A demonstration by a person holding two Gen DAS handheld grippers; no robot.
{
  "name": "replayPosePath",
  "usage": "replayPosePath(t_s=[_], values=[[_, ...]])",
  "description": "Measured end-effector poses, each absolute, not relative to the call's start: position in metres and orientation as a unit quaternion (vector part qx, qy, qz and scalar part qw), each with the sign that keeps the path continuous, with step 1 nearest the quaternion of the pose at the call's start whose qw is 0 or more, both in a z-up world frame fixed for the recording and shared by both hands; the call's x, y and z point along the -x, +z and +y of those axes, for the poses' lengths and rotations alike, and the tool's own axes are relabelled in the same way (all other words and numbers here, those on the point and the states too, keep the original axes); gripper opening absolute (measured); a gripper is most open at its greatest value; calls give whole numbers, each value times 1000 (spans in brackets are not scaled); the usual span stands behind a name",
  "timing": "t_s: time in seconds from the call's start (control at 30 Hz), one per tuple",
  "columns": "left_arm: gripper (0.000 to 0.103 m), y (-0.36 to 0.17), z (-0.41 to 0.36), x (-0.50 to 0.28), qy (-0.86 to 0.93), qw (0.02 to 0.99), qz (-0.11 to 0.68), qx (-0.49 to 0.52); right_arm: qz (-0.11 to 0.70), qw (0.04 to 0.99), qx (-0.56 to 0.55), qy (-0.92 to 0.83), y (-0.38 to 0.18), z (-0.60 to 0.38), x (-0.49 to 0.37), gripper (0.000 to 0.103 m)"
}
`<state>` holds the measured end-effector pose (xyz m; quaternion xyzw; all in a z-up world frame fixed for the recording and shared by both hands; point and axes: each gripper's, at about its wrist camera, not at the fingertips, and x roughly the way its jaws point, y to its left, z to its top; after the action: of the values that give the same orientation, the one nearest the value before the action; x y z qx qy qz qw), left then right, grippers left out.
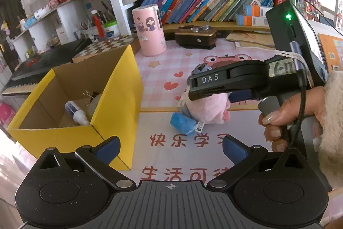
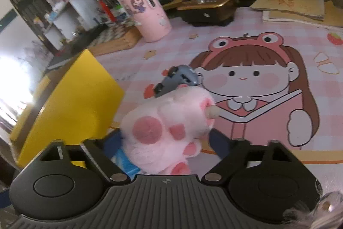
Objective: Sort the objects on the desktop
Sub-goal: 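Close the right gripper on the pink plush pig, then lift the plush pig with the right gripper while the left gripper grasps the blue cloth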
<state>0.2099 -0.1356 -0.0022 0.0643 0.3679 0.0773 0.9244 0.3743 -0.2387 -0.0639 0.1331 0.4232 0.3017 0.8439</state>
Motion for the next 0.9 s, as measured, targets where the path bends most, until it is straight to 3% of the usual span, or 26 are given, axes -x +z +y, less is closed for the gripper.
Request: replayPosePath(t_s=[0.2, 0.9], values=[[102, -2, -134, -208, 75, 926, 365, -59, 413, 853, -122, 296, -49, -248, -363, 51], [102, -9, -147, -241, 1, 937, 345, -56, 385, 910, -55, 141, -31, -353, -297, 51]])
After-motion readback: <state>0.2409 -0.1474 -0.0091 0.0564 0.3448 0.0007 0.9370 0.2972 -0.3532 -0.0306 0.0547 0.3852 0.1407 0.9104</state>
